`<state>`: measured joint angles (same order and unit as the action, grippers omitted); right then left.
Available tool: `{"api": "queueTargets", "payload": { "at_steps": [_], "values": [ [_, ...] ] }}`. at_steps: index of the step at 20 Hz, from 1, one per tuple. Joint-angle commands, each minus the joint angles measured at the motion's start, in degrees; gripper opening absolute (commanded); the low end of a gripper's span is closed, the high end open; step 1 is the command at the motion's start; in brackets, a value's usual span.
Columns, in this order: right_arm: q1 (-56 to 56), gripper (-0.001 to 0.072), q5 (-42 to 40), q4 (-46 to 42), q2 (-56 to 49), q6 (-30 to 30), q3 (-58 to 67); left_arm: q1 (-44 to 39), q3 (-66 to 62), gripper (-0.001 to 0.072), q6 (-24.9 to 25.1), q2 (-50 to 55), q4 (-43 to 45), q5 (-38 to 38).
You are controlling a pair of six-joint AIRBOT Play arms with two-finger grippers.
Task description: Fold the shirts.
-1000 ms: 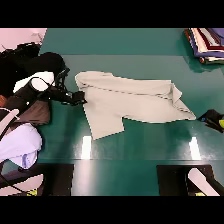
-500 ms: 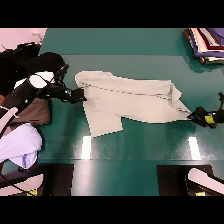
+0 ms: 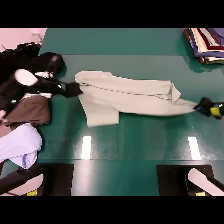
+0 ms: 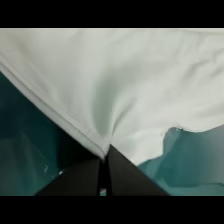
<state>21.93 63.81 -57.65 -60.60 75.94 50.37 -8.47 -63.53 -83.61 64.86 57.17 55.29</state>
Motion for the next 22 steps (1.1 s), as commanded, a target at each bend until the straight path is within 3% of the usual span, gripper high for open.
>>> {"api": "queueTargets", "payload": {
  "at_steps": [1,4,8,11,15,18,22],
  "values": [
    [-0.11,0.0018,1.92,7.10,9.14,-0.15,10.45,0.07,-12.20,0.0022,-2.14,-10.58,11.13,3.72],
    [-0.11,0.0017,2.29,8.59,14.47,-0.13,26.12,0.07,-28.96,0.0022,-2.14,-17.35,16.41,3.65],
    [-0.04,0.0018,2.45,7.91,18.71,-0.11,43.39,0.07,-51.60,0.0022,-2.47,-18.08,17.88,5.68],
    [-0.04,0.0017,3.61,7.78,19.96,0.48,50.97,0.07,-58.90,0.0022,-4.68,-18.10,17.86,4.44],
    [-0.04,0.0017,14.16,2.21,16.26,5.57,60.92,0.07,-58.25,0.0021,-4.96,-18.08,19.21,5.70],
    [-0.07,0.0017,22.56,2.12,9.64,8.39,65.92,0.07,-49.51,0.0022,-6.25,-17.59,21.38,7.85],
    [-3.37,0.0017,28.30,1.62,0.33,10.27,60.26,0.07,-35.34,0.0023,-6.88,-12.85,21.38,9.07]
  ]
}}
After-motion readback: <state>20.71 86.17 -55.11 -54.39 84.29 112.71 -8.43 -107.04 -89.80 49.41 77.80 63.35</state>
